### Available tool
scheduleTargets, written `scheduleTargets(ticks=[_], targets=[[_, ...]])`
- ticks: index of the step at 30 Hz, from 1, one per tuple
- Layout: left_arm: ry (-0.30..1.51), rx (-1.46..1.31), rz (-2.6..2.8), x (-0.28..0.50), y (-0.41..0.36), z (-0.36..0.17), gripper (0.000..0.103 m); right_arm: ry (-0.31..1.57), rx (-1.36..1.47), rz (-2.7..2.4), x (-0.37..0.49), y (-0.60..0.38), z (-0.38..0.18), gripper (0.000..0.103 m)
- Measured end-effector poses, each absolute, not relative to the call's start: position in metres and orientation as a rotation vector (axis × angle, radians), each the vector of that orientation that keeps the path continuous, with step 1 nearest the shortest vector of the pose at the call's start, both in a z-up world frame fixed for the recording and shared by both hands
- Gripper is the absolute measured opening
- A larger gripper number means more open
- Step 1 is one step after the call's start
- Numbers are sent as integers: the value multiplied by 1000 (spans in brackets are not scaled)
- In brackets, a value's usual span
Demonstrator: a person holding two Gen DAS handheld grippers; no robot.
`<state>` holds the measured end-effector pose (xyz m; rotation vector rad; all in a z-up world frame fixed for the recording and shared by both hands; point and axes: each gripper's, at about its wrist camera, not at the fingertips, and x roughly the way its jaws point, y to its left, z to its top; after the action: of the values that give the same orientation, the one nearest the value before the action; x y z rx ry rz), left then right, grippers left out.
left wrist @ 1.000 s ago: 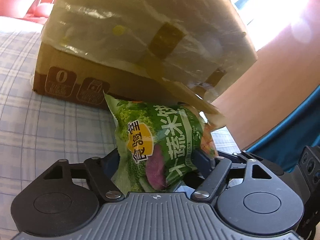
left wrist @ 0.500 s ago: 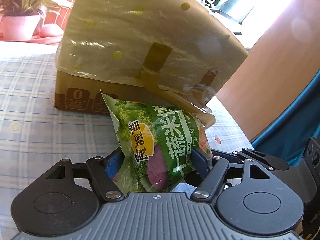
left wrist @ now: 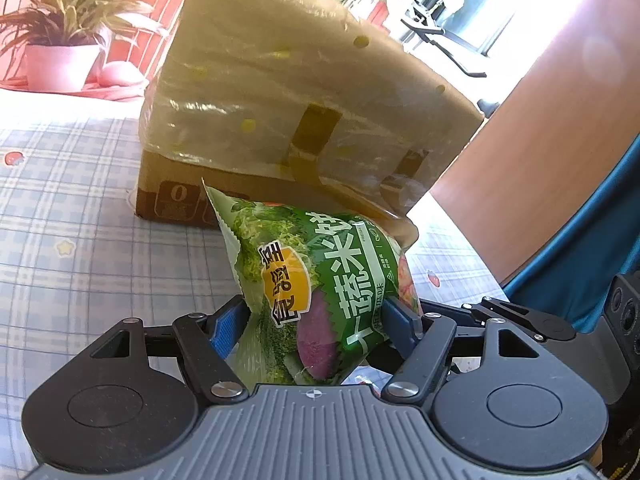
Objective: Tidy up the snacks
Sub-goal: 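Grasp the green vegetable-chip bag with the left tool beside the right tool, then lift the green bag with both tools up over the box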
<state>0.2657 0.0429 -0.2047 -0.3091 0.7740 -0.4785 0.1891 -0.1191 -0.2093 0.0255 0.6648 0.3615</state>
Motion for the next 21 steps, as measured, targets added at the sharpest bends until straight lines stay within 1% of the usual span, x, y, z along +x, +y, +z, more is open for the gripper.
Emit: scheduleTargets(ticks=[8,21], targets=[[730,-309,-457,254,50,-192,74,631,22,378,186,-116,-198,61],[621,-319,-420,224,71,-152,74,526,16,449,184,-102,-164,61]])
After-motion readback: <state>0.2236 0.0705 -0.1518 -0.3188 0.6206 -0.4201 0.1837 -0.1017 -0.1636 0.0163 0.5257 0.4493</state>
